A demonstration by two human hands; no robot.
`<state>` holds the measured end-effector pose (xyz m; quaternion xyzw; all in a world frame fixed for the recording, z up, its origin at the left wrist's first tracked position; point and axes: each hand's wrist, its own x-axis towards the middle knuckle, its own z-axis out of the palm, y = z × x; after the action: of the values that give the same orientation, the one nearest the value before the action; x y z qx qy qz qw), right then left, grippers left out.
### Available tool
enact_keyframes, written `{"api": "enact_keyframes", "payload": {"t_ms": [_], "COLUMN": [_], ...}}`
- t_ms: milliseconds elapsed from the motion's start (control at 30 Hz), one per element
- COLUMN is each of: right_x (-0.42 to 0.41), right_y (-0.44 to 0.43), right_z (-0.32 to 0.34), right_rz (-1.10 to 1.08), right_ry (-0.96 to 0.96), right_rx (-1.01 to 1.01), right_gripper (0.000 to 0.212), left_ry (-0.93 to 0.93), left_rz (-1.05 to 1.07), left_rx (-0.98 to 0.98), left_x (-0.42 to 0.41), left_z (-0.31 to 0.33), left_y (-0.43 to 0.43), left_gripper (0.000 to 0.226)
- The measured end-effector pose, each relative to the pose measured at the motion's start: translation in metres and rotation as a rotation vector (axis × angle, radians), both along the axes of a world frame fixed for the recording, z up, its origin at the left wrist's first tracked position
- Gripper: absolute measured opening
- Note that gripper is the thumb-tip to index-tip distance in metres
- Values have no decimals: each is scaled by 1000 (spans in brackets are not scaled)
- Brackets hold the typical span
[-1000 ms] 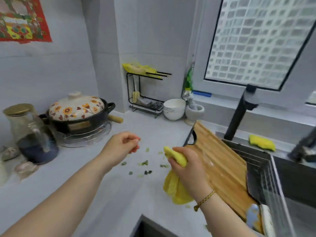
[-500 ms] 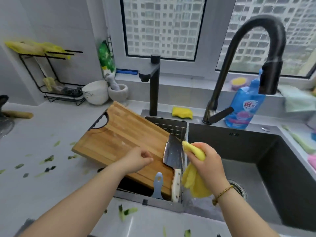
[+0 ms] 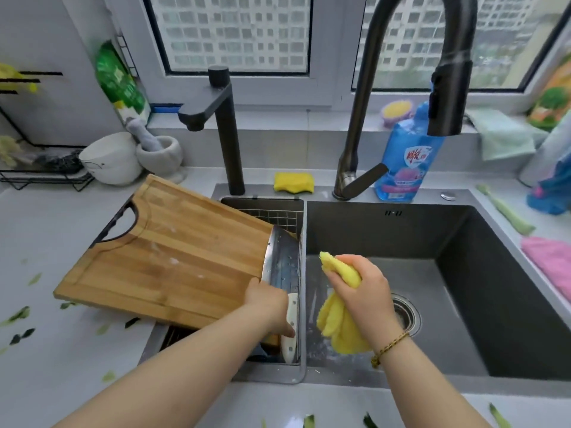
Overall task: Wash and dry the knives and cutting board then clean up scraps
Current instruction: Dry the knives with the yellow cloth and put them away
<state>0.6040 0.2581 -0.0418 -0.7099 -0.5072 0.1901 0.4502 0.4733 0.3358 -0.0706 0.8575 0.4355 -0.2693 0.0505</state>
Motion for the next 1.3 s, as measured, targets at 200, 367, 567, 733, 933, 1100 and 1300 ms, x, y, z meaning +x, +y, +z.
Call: {"api": "enact_keyframes", "payload": {"t_ms": [200, 367, 567, 733, 933, 1100, 1300], "right_x": [6, 8, 8, 3, -1, 3, -3], "right_y": [-4, -4, 0, 4, 5, 1, 2], "right_z": [-5, -7, -10, -11, -11, -13, -8], "right_rz": [-65, -89, -66, -51, -36, -57, -56], "right_ry": [-17, -36, -47, -60, -52, -34, 8], "right_rx": [-25, -27, -52, -34, -26, -12, 17], "right_gripper": [15, 16, 20, 19, 19, 18, 18], "left_ry": [31, 64, 132, 193, 215, 223, 51], "left_rz": [-44, 0, -11, -16, -84, -111, 129], "left_rx": [32, 18, 20, 79, 281, 276, 233], "left_x": [2, 7, 12, 13, 8, 8, -7], "left_z": [-22, -27, -26, -28, -36, -28, -3], "left_y": [-8, -6, -3, -7, -8, -4, 7], "left_gripper": [76, 79, 84, 83, 66, 66, 61]}}
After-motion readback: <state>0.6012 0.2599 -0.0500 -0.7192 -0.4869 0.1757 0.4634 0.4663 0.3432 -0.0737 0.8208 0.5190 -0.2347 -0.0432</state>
